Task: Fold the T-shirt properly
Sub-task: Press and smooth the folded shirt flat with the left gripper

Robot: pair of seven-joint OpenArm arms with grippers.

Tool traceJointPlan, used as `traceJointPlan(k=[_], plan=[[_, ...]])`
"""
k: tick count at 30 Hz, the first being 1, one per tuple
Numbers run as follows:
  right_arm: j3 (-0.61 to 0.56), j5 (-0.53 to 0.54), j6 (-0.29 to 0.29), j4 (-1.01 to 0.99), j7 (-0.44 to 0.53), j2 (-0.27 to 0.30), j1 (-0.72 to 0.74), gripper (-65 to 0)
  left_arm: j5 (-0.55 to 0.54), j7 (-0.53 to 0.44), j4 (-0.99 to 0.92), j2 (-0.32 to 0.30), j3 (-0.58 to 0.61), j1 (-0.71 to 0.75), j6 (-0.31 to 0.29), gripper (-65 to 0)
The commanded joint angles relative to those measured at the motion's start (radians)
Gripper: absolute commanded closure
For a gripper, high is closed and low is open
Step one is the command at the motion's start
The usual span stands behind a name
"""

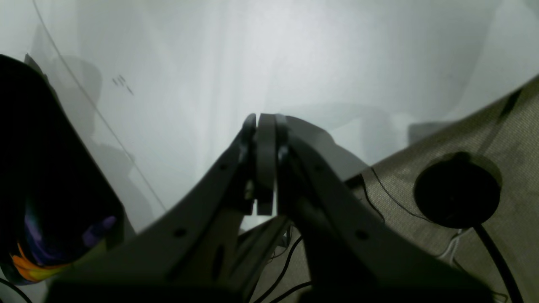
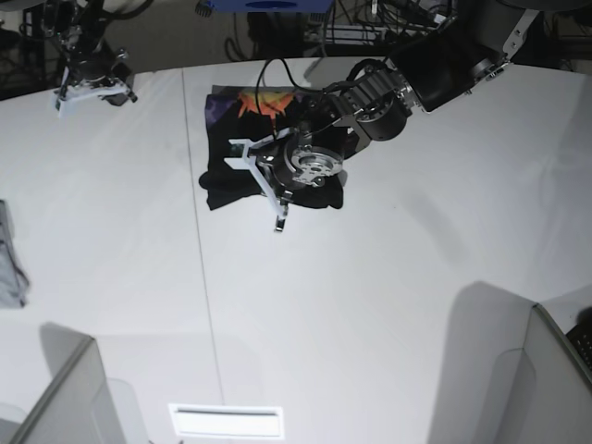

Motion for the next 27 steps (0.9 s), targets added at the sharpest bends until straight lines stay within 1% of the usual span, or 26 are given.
traceJointPlan(k=[1,4,6,7,10,12,14,15,18,27], plan=[[0.006,-0.012,-0.006,0.002,-0.014,0.009,-0.007,0.0,-0.055,0.008,-0.013,-0.005,0.009,0.011,-0.069,0.0],[0.004,-0.012,-0.006,0.004,-0.014,0.009,-0.006,0.0,-0.048,0.008,-0.016,-0.005,0.009,0.007,-0.069,0.0],[0.004,-0.012,-0.006,0.004,-0.014,0.009,-0.003,0.0,0.003,0.008,-0.023,-0.004,0.012,0.008,-0.069,0.0],[0.004,-0.012,-0.006,0.004,-0.014,0.009,-0.003,0.0,0.029,0.008,-0.023,-0.004,0.017,0.01,-0.069,-1.2],[0.004,-0.012,-0.006,0.004,-0.014,0.009,-0.001,0.0,0.075,0.006,-0.023,-0.004,0.017,0.011,-0.069,-17.9],[0.003,-0.012,-0.006,0.004,-0.014,0.009,-0.001,0.0,0.081,0.006,-0.023,-0.002,0.014,0.007,-0.069,-24.7],[0.003,-0.012,-0.006,0.004,-0.014,0.009,-0.001,0.0,0.083,0.006,-0.016,-0.002,0.009,-0.001,-0.069,-30.3],[0.003,-0.012,-0.006,0.004,-0.014,0.009,-0.003,0.0,0.083,0.006,-0.015,-0.002,0.014,-0.01,-0.069,-32.1],[0.004,-0.012,-0.006,0.004,-0.014,0.009,-0.004,0.0,0.083,0.006,-0.012,-0.002,0.008,-0.027,-0.069,-33.7],[-0.002,-0.012,-0.006,0.004,-0.015,0.009,-0.004,0.0,0.083,0.006,-0.006,-0.001,0.008,-0.104,-0.069,-33.7]])
